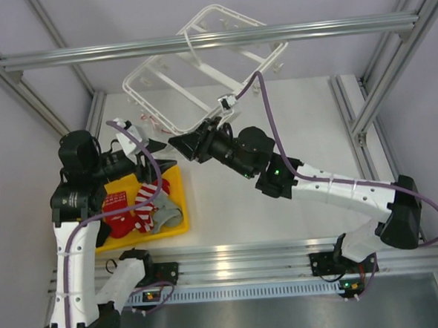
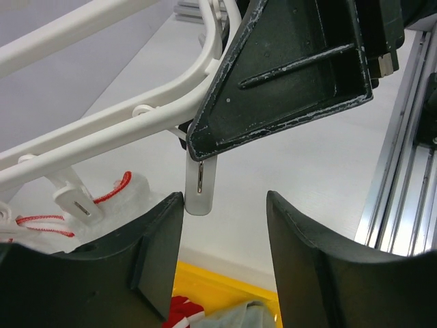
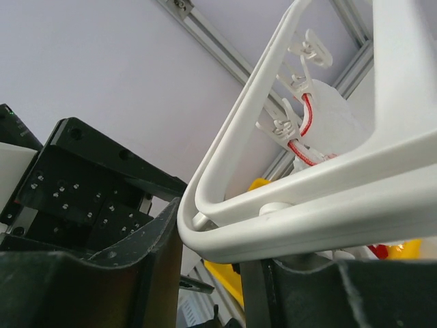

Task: Clip the socks to the hanger
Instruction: Open the clamp at the hanger.

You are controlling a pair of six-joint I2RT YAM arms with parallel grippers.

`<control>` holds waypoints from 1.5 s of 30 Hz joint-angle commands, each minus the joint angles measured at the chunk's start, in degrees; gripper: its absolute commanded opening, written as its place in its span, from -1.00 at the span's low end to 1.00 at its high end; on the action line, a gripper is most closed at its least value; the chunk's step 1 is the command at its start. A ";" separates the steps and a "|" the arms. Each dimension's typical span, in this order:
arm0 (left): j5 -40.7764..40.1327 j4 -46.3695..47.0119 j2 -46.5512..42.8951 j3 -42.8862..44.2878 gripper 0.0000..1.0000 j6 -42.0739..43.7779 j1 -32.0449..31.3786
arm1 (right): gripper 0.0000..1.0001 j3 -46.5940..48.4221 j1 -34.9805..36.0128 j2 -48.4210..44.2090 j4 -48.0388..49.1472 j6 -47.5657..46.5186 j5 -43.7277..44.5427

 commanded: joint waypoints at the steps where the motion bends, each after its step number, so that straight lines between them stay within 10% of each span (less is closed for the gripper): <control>1: 1.52 9.79 -2.77 -2.38 0.14 -7.63 -0.24 | -1.00 -0.40 -2.38 -2.64 5.20 -0.43 -2.16; 16: 4.95 35.81 -4.27 -12.31 0.02 -29.15 -0.51 | -1.00 -5.67 -4.31 -7.83 10.75 -1.93 -9.02; 29: -1.98 40.65 -4.10 -13.81 0.04 -28.74 -6.83 | -1.00 -5.06 -5.10 -7.39 9.79 1.06 -9.99; 36: -7.17 37.94 -2.78 -12.94 -0.58 -24.27 -13.24 | -1.00 -6.37 -5.10 -8.53 8.21 1.94 -9.29; 45: -10.51 32.75 -2.86 -12.23 -1.00 -19.26 -15.71 | -0.10 -9.45 -5.19 -11.78 4.51 0.01 -0.06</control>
